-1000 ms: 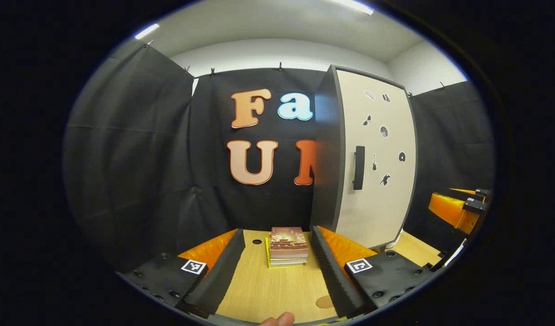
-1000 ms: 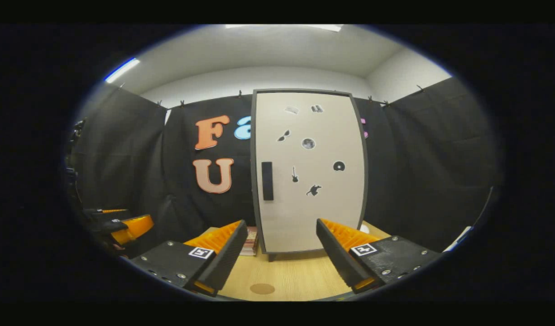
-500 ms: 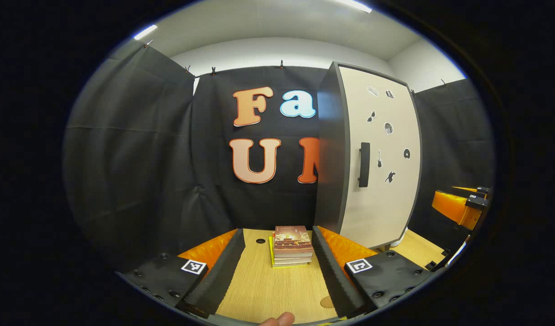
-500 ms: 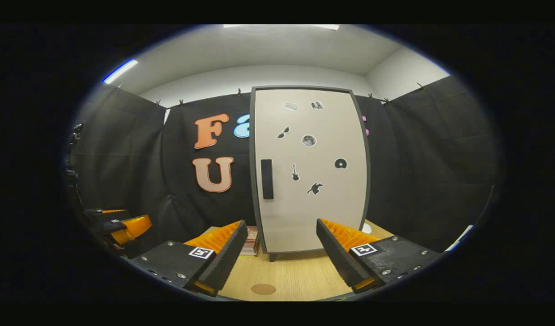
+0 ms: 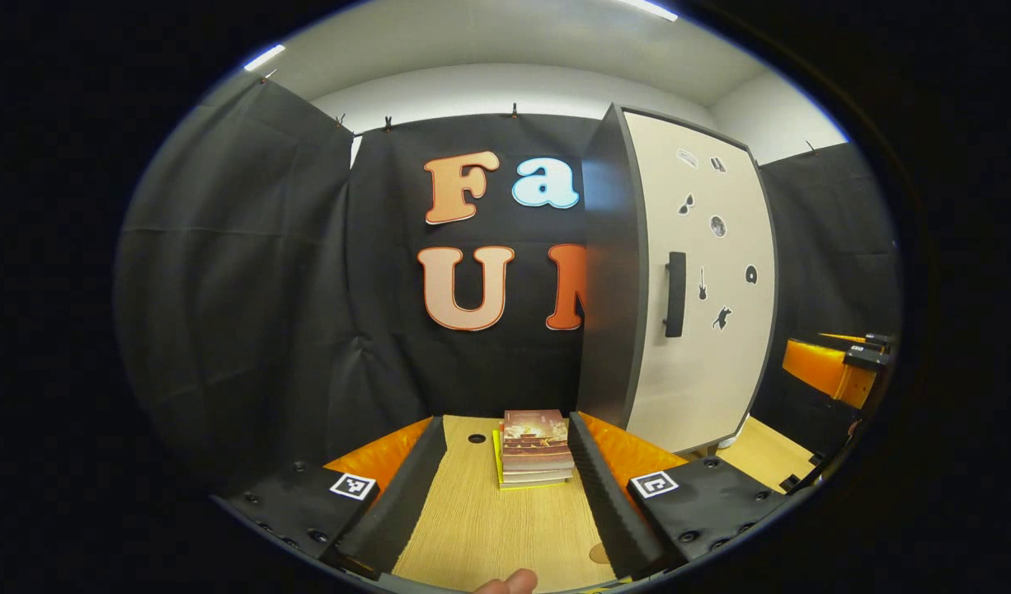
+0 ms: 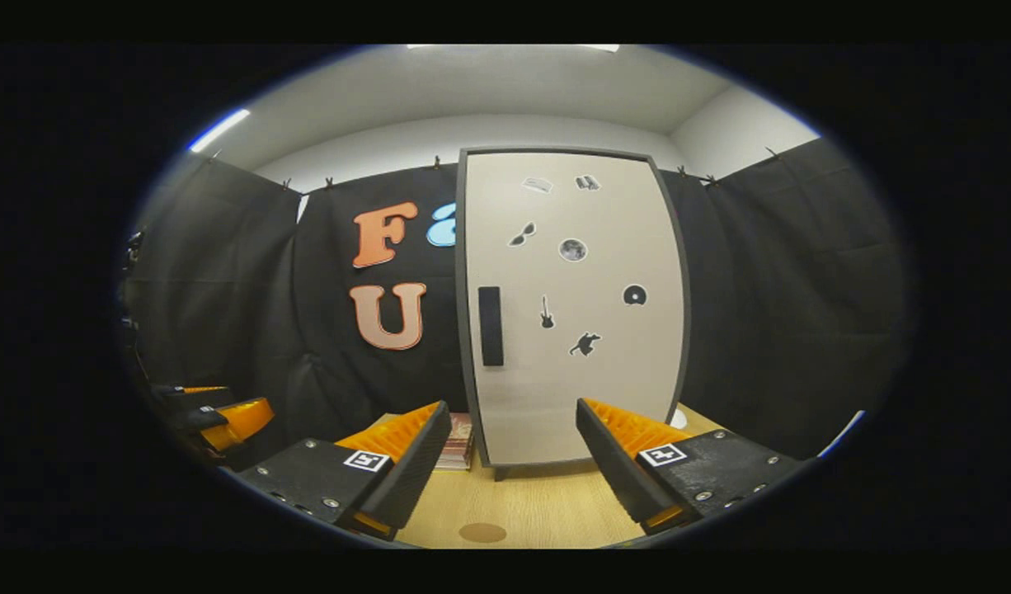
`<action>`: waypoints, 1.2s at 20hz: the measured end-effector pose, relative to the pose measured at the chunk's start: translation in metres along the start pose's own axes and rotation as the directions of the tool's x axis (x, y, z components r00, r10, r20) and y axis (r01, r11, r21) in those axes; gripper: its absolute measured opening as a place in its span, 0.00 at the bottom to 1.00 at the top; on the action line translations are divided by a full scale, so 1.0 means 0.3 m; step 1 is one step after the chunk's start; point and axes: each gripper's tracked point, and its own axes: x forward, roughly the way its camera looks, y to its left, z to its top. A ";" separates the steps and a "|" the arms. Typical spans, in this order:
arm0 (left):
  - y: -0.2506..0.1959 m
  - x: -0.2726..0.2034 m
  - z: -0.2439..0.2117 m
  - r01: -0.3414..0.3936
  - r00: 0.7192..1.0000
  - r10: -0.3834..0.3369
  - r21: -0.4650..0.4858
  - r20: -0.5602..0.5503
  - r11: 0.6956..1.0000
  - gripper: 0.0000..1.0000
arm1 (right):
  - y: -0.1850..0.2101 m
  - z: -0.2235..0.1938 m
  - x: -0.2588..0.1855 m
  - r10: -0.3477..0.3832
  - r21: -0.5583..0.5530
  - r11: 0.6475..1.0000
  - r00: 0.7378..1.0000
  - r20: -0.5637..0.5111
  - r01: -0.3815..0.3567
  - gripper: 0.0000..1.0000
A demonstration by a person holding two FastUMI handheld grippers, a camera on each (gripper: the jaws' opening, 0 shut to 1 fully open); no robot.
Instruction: Open the cabinet door with the right hand, grasp the bottle in the cabinet with the left hand and place it on the coaster, then close the cabinet door with the right hand.
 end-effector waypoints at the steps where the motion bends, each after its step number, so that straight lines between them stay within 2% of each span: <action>1: 0.010 0.014 -0.007 -0.003 1.000 0.003 -0.002 -0.004 1.000 0.94 | 0.011 0.008 0.032 0.007 -0.003 1.000 1.000 0.003 -0.007 0.95; 4: 0.039 0.055 -0.026 -0.016 1.000 0.016 -0.003 -0.015 1.000 0.99 | 0.049 0.045 0.150 0.026 -0.015 1.000 1.000 0.011 -0.026 0.94; 5: 0.055 0.070 -0.031 -0.023 1.000 0.023 -0.003 -0.018 1.000 0.96 | 0.055 0.055 0.190 0.029 -0.019 0.999 0.999 0.014 -0.029 0.94; 9: 0.128 0.125 -0.062 -0.059 0.998 0.059 -0.004 -0.034 0.998 0.99 | 0.098 0.098 0.356 0.044 -0.031 0.999 0.999 0.023 -0.044 0.94; 11: 0.169 0.155 -0.077 -0.077 0.996 0.077 -0.009 -0.048 0.997 0.94 | 0.113 0.111 0.437 0.045 -0.043 0.998 0.999 0.026 -0.044 0.95; 13: 0.204 0.190 -0.094 -0.092 0.994 0.091 -0.012 -0.063 0.996 0.97 | 0.122 0.125 0.513 0.043 -0.046 0.998 0.999 0.030 -0.042 0.95; 14: 0.221 0.206 -0.099 -0.101 0.993 0.100 -0.014 -0.067 0.995 0.94 | 0.130 0.131 0.541 0.044 -0.042 0.998 0.998 0.033 -0.043 0.95; 15: 0.244 0.219 -0.105 -0.110 0.991 0.109 -0.015 -0.073 0.994 0.97 | 0.133 0.132 0.574 0.042 -0.038 0.998 0.999 0.034 -0.041 0.94; 20: 0.348 0.272 -0.158 -0.146 0.984 0.144 -0.015 -0.110 0.989 0.96 | 0.111 0.121 0.722 0.007 -0.024 1.000 1.000 0.022 -0.006 0.95; 21: 0.363 0.278 -0.172 -0.153 0.982 0.150 -0.016 -0.116 0.988 0.96 | 0.107 0.116 0.742 0.001 -0.010 1.000 1.000 0.019 -0.001 1.00; 22: 0.377 0.289 -0.183 -0.158 0.980 0.155 -0.017 -0.124 0.987 0.96 | 0.100 0.117 0.762 -0.009 0.001 1.000 1.000 0.015 0.009 1.00; 23: 0.390 0.300 -0.192 -0.163 0.978 0.160 -0.017 -0.133 0.986 0.96 | 0.093 0.114 0.776 -0.016 0.008 1.000 1.000 0.011 0.016 0.92; 24: 0.402 0.308 -0.201 -0.166 0.977 0.162 -0.018 -0.140 0.986 0.96 | 0.085 0.114 0.788 -0.025 0.011 1.000 1.000 0.011 0.024 0.90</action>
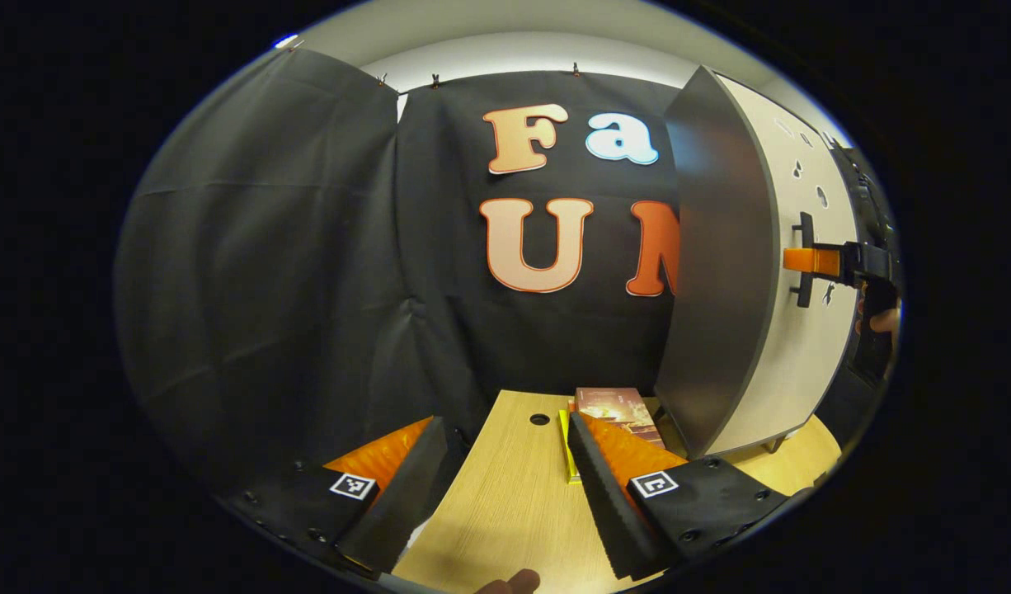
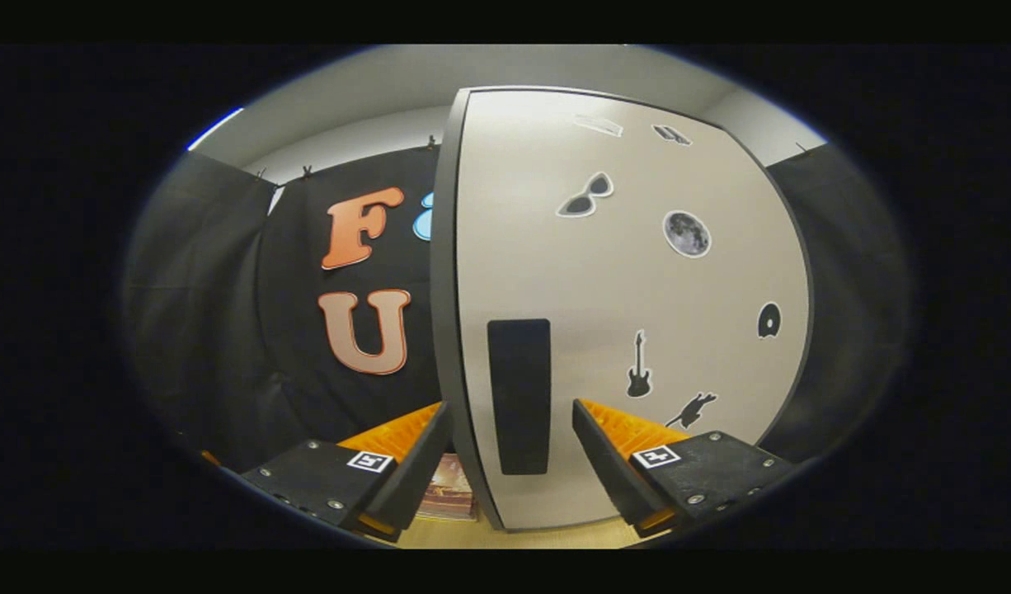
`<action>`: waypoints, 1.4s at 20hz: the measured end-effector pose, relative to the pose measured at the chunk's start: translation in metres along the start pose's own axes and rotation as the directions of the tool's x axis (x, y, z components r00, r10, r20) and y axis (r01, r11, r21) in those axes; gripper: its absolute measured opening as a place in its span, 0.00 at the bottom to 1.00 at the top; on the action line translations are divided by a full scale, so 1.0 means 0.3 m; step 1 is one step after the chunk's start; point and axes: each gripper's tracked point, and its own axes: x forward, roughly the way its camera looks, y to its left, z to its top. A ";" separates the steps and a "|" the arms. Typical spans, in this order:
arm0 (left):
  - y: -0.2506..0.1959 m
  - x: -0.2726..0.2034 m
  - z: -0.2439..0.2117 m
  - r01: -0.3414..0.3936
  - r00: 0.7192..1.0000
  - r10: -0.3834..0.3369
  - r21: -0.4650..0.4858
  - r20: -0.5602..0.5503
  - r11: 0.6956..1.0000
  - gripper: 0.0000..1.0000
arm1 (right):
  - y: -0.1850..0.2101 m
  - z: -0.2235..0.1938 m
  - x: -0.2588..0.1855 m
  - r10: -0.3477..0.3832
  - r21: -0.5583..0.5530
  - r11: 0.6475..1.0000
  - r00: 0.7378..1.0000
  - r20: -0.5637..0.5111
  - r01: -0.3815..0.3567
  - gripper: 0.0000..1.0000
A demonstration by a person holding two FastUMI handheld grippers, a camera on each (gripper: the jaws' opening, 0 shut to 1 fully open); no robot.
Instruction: Open the cabinet door with the right hand, grasp the bottle in the cabinet with the left hand and place it on the coaster, then close the cabinet door with the right hand.
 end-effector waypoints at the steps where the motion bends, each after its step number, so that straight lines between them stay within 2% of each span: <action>1: 0.008 0.007 -0.006 0.000 1.000 0.000 0.000 -0.002 1.000 0.96 | -0.005 -0.004 0.009 -0.004 0.000 1.000 1.000 -0.002 0.004 0.87; 2: 0.009 0.006 -0.009 -0.003 1.000 0.003 0.003 -0.003 1.000 0.96 | -0.011 -0.001 0.015 -0.010 0.004 1.000 1.000 -0.001 0.010 0.86; 4: 0.017 0.010 -0.019 -0.012 1.000 0.012 0.014 -0.006 1.000 0.96 | -0.009 0.003 0.019 -0.010 0.020 1.000 1.000 0.005 0.009 0.71; 6: 0.021 0.017 -0.028 -0.015 1.000 0.015 0.018 -0.011 1.000 0.96 | -0.016 0.000 0.022 -0.008 0.017 1.000 1.000 0.000 0.008 0.48; 7: 0.024 0.021 -0.034 -0.015 1.000 0.015 0.020 -0.015 1.000 0.96 | -0.012 -0.005 0.027 -0.008 0.020 1.000 1.000 -0.003 0.008 0.40; 11: 0.017 0.016 -0.043 -0.007 1.000 0.007 0.026 -0.027 1.000 0.96 | -0.015 -0.005 0.011 0.004 0.010 1.000 1.000 -0.008 -0.004 0.33; 12: 0.015 0.014 -0.042 -0.005 1.000 0.006 0.031 -0.027 1.000 0.96 | -0.015 -0.007 0.005 0.005 0.023 1.000 1.000 -0.013 -0.004 0.27; 13: 0.009 0.012 -0.039 -0.002 1.000 0.003 0.035 -0.025 0.999 0.96 | -0.016 -0.006 -0.004 0.008 0.027 1.000 1.000 -0.016 -0.007 0.29; 16: -0.038 -0.044 -0.033 0.005 1.000 -0.005 0.044 -0.015 0.999 0.96 | -0.020 -0.006 -0.062 0.006 0.033 0.999 1.000 -0.019 -0.005 0.28; 19: -0.070 -0.100 -0.033 0.011 1.000 -0.011 0.051 -0.009 0.999 0.96 | -0.066 -0.010 -0.196 0.008 0.056 0.998 1.000 -0.014 -0.007 0.24; 24: -0.152 -0.216 -0.040 0.032 0.999 -0.032 0.082 -0.003 0.996 0.96 | -0.149 -0.014 -0.384 0.006 0.082 0.997 1.000 -0.016 -0.005 0.23; 28: -0.230 -0.314 -0.037 0.052 0.999 -0.053 0.102 0.007 0.993 0.96 | -0.166 -0.007 -0.411 -0.003 0.095 0.995 1.000 -0.012 0.004 0.23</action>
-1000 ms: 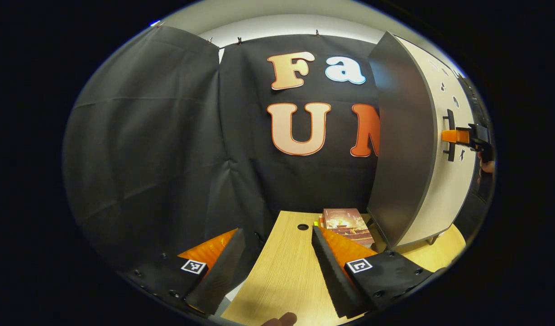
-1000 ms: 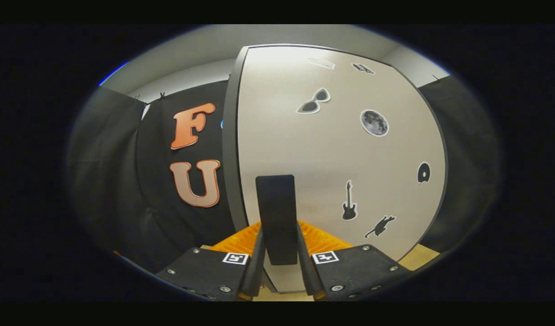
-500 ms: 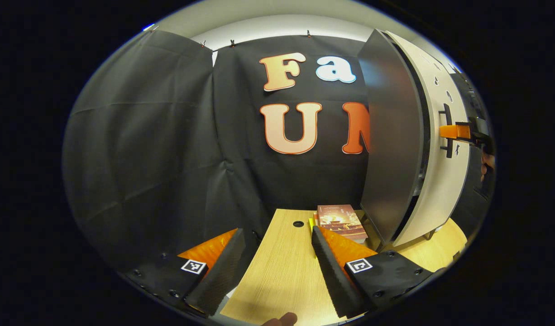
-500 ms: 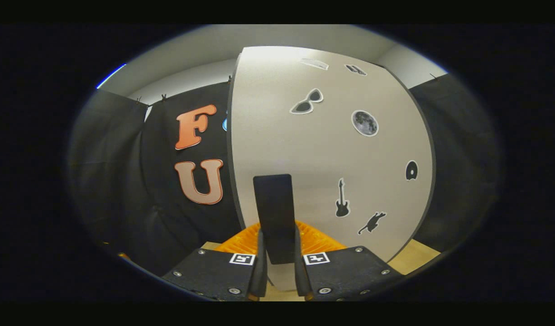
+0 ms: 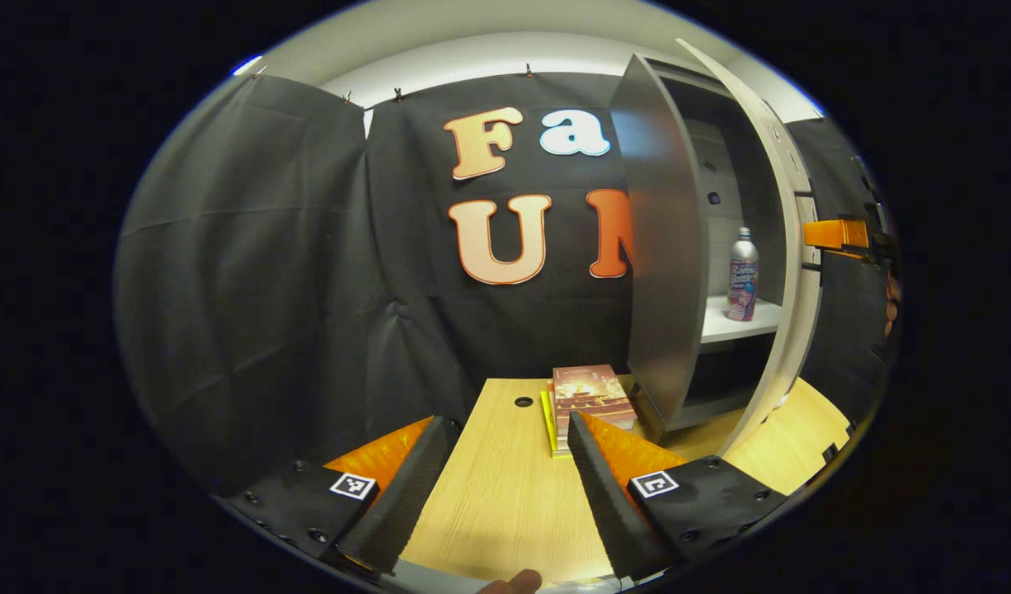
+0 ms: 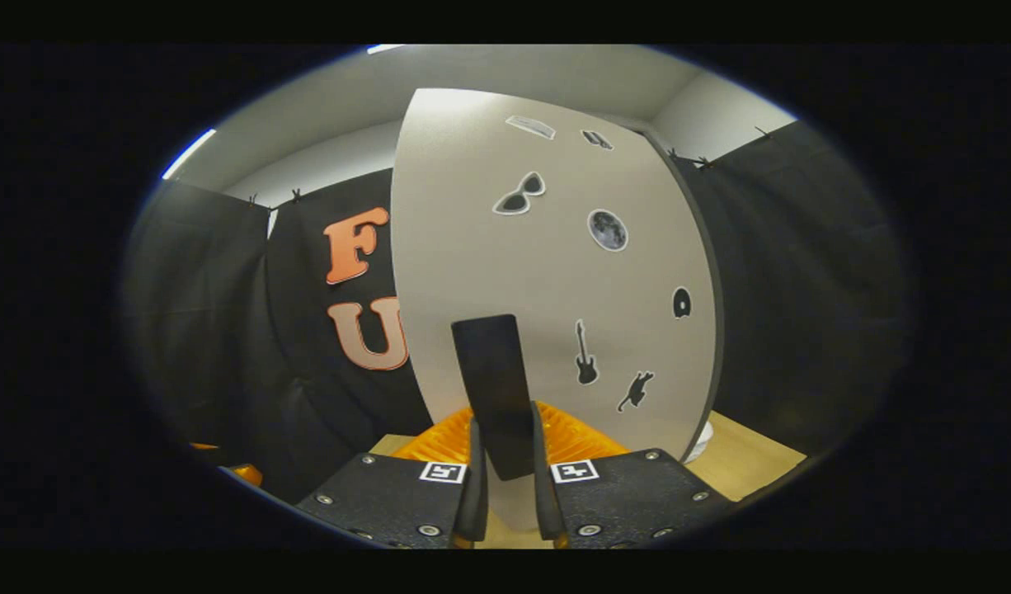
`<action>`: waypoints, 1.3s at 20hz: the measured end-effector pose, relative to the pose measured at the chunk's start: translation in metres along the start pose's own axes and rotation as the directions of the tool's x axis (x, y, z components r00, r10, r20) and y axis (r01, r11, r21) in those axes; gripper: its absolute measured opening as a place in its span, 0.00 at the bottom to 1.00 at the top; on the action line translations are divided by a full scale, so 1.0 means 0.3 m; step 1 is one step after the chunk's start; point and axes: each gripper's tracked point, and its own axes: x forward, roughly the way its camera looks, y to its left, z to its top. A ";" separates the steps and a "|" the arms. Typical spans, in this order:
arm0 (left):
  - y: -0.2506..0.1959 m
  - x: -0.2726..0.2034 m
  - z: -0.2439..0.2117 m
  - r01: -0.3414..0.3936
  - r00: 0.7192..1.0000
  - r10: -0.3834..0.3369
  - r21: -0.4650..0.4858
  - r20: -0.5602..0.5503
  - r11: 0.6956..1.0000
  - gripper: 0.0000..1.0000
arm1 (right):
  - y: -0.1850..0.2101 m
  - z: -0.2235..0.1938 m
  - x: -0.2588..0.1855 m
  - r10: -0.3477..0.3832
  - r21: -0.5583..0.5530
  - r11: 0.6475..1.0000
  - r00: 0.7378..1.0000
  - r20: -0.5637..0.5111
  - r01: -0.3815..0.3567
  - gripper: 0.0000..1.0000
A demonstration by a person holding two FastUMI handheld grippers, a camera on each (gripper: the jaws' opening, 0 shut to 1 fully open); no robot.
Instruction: Open the cabinet door with the right hand, grasp the bottle in the cabinet with the left hand and place it on the coaster, then close the cabinet door with the right hand.
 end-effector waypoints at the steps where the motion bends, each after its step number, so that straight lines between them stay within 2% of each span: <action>1: -0.021 -0.023 -0.001 0.005 1.000 -0.005 0.001 0.004 1.000 0.97 | -0.009 0.000 -0.014 0.000 0.005 1.000 1.000 0.002 0.000 0.20; 3: -0.067 -0.062 0.009 0.018 1.000 -0.018 0.008 0.011 1.000 0.97 | -0.030 0.011 -0.047 0.005 0.015 1.000 1.000 0.006 -0.005 0.23; 6: -0.138 -0.116 0.018 0.034 0.999 -0.035 0.026 0.016 0.999 0.96 | -0.058 0.015 -0.082 0.002 0.010 1.000 1.000 0.009 -0.002 0.20; 7: -0.163 -0.131 0.020 0.042 0.999 -0.043 0.028 0.018 0.999 0.99 | -0.070 0.017 -0.087 -0.001 0.010 1.000 1.000 0.010 0.001 0.23; 12: -0.277 -0.188 0.018 0.074 0.997 -0.075 0.037 0.015 0.997 0.95 | -0.112 0.027 -0.111 -0.028 -0.003 1.000 0.999 0.022 0.028 0.23; 13: -0.304 -0.196 0.010 0.082 0.997 -0.082 0.035 0.011 0.996 0.95 | -0.125 0.032 -0.112 -0.037 -0.012 0.999 0.999 0.025 0.037 0.19; 15: -0.350 -0.209 0.000 0.095 0.995 -0.095 0.028 0.003 0.995 0.95 | -0.149 0.035 -0.117 -0.048 -0.033 0.998 0.998 0.031 0.049 0.16; 16: -0.377 -0.213 -0.005 0.101 0.995 -0.101 0.026 -0.002 0.995 0.95 | -0.161 0.039 -0.120 -0.053 -0.033 0.998 0.998 0.033 0.054 0.18; 18: -0.422 -0.226 -0.010 0.114 0.993 -0.114 0.022 -0.009 0.993 0.95 | -0.181 0.040 -0.134 -0.065 -0.025 0.998 0.997 0.034 0.066 0.14; 21: -0.484 -0.249 -0.007 0.126 0.992 -0.126 0.015 -0.005 0.992 0.95 | -0.217 0.044 -0.145 -0.088 -0.013 0.996 0.995 0.043 0.088 0.17; 22: -0.502 -0.253 -0.008 0.127 0.992 -0.127 0.014 -0.005 0.992 0.95 | -0.232 0.048 -0.146 -0.097 -0.020 0.995 0.994 0.047 0.098 0.12; 24: -0.543 -0.263 -0.007 0.133 0.991 -0.133 0.009 -0.007 0.991 0.94 | -0.274 0.051 -0.152 -0.123 -0.045 0.991 0.991 0.050 0.125 0.12; 26: -0.575 -0.275 -0.005 0.136 0.991 -0.136 0.008 -0.008 0.991 0.94 | -0.303 0.053 -0.163 -0.128 -0.051 0.990 0.991 0.046 0.130 0.03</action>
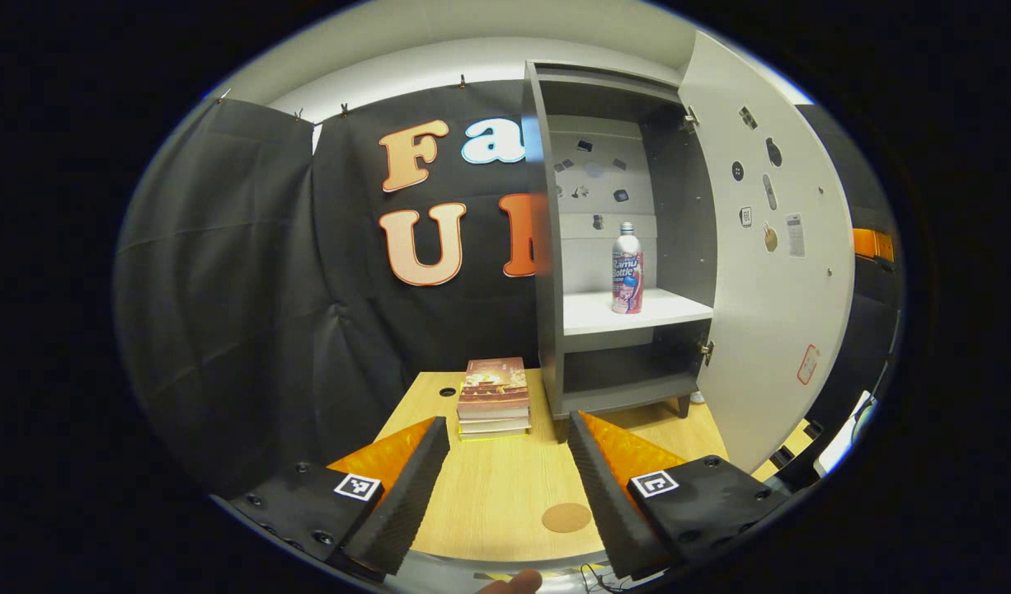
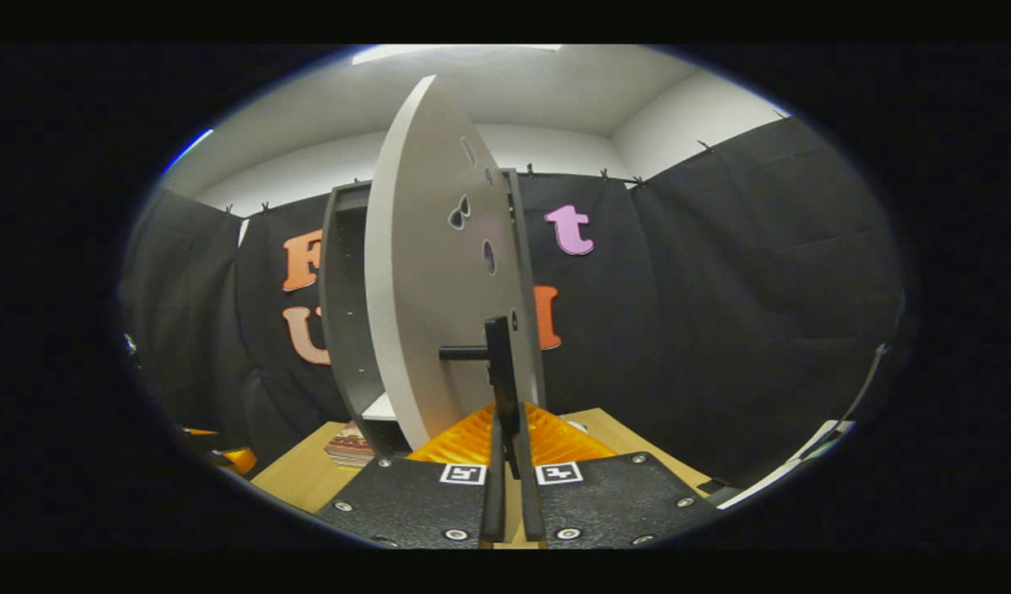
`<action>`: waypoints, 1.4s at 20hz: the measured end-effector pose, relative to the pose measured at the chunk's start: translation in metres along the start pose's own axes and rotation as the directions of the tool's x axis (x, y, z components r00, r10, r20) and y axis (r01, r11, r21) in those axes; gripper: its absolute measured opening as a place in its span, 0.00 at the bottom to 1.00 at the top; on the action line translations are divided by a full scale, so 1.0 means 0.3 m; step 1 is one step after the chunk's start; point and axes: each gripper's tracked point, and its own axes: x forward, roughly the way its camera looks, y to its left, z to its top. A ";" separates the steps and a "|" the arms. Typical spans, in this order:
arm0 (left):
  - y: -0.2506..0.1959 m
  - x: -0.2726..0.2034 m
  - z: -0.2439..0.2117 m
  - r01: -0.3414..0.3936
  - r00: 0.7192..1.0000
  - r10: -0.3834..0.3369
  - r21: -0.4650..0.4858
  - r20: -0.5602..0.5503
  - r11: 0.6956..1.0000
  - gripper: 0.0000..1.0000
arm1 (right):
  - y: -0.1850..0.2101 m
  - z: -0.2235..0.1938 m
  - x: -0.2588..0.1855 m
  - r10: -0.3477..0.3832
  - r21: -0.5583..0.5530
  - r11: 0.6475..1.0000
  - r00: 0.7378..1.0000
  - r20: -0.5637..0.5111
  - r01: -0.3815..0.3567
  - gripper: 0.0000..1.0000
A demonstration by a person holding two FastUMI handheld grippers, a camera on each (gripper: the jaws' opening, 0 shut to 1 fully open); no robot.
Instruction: Open the cabinet door with the right hand, grasp the bottle in the cabinet with the left hand and place it on the coaster, then close the cabinet door with the right hand.
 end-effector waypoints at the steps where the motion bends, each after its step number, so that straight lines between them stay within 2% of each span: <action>1: -0.018 0.001 -0.003 0.000 1.000 0.000 0.001 -0.001 1.000 0.94 | -0.001 0.002 0.002 0.007 0.010 1.000 1.000 0.000 -0.007 0.06; 3: -0.049 -0.001 -0.009 0.003 1.000 -0.003 0.003 -0.007 1.000 0.94 | 0.006 0.001 0.003 0.024 0.022 0.999 1.000 -0.005 -0.024 0.06; 4: -0.062 -0.005 -0.007 0.002 1.000 -0.002 0.002 -0.008 1.000 0.95 | 0.003 0.000 0.003 0.031 0.008 0.999 0.999 -0.006 -0.031 0.02; 5: -0.073 -0.009 -0.004 0.003 1.000 -0.003 0.003 -0.009 1.000 0.94 | -0.013 0.002 0.006 0.031 -0.002 1.000 0.999 -0.006 -0.031 0.06; 6: -0.080 -0.014 -0.005 0.002 1.000 -0.002 0.005 -0.008 1.000 0.94 | -0.026 0.004 0.007 0.032 -0.009 0.999 0.999 -0.007 -0.032 0.01; 7: -0.087 -0.018 0.002 -0.001 1.000 0.002 0.008 -0.006 1.000 0.94 | -0.033 0.003 0.008 0.033 -0.005 0.999 0.999 -0.007 -0.033 0.01; 8: -0.091 -0.021 0.002 -0.004 1.000 0.004 0.009 -0.003 1.000 0.94 | -0.035 0.004 0.006 0.037 0.005 0.999 0.999 -0.006 -0.037 0.11; 9: -0.095 -0.025 0.005 -0.008 1.000 0.008 0.008 -0.001 1.000 0.94 | -0.026 0.005 0.010 0.043 0.013 0.999 0.999 -0.004 -0.043 0.10; 10: -0.095 -0.028 0.005 -0.013 1.000 0.013 0.008 -0.001 1.000 0.94 | -0.023 0.003 0.013 0.049 0.016 0.999 0.999 -0.005 -0.049 0.04; 16: -0.114 -0.051 0.007 -0.026 1.000 0.026 0.002 -0.004 1.000 0.94 | -0.036 0.001 0.013 0.080 -0.002 0.997 0.997 -0.010 -0.080 0.04; 18: -0.124 -0.059 0.009 -0.028 1.000 0.028 0.001 -0.002 1.000 0.94 | -0.039 0.002 0.012 0.078 0.002 0.997 0.997 -0.009 -0.078 0.00; 24: -0.140 -0.063 0.025 -0.017 1.000 0.017 -0.004 0.007 1.000 0.95 | -0.035 0.000 -0.004 0.057 0.034 0.998 0.998 -0.004 -0.057 0.00; 25: -0.143 -0.054 0.032 -0.010 1.000 0.010 0.000 0.008 1.000 0.95 | -0.040 0.001 -0.009 0.050 0.032 0.998 0.999 0.001 -0.050 0.05; 26: -0.147 -0.037 0.040 -0.003 1.000 0.003 0.002 0.012 1.000 0.95 | -0.042 0.005 -0.017 0.044 0.030 0.999 0.999 0.006 -0.044 0.00; 28: -0.162 0.013 0.056 0.014 1.000 -0.014 0.005 0.017 1.000 0.95 | -0.043 0.021 -0.021 0.031 0.029 0.999 0.999 0.030 -0.032 0.00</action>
